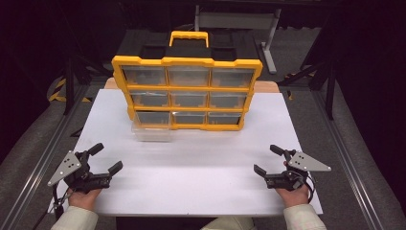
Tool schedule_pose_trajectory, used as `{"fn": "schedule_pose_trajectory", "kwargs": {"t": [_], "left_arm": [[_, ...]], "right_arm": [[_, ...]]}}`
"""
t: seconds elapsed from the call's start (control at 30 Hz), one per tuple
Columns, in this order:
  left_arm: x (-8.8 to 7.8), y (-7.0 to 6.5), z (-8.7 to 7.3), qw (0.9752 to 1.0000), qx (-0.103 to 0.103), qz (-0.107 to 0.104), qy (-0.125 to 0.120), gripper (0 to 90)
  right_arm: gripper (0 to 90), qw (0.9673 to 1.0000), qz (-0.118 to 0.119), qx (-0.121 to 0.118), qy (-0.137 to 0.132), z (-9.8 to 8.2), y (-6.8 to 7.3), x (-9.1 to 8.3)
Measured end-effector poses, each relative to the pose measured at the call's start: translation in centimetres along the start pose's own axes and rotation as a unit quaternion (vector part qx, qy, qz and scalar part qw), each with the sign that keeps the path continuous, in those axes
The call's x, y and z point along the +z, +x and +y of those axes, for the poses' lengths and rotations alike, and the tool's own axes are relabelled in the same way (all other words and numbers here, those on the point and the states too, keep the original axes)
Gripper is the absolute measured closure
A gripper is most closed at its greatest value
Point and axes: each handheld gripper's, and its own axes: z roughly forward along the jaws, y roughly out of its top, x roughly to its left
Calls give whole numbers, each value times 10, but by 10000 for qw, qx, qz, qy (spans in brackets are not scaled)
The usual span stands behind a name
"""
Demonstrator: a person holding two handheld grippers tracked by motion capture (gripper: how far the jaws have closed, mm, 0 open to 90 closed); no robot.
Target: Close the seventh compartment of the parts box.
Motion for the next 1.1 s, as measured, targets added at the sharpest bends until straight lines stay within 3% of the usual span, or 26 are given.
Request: {"fn": "schedule_pose_trajectory", "kwargs": {"t": [0.17,0.4,0.5,0.87,1.1], "left_arm": [[2,-2,1,9998,178,24,78,11],[2,0,2,9999,46,24,153,10],[6,0,3,9997,33,-89,226,4],[22,-2,12,9995,-64,-273,155,10],[34,-6,27,9992,-48,-397,22,11]], "right_arm": [[50,10000,57,1,-50,-1,-1,-1],[46,9999,40,-92,-107,0,0,-2],[46,9999,64,-113,-89,0,0,-2],[48,9999,101,22,-52,-2,-1,-1],[64,9999,96,-32,-104,-2,-1,-1]]}}
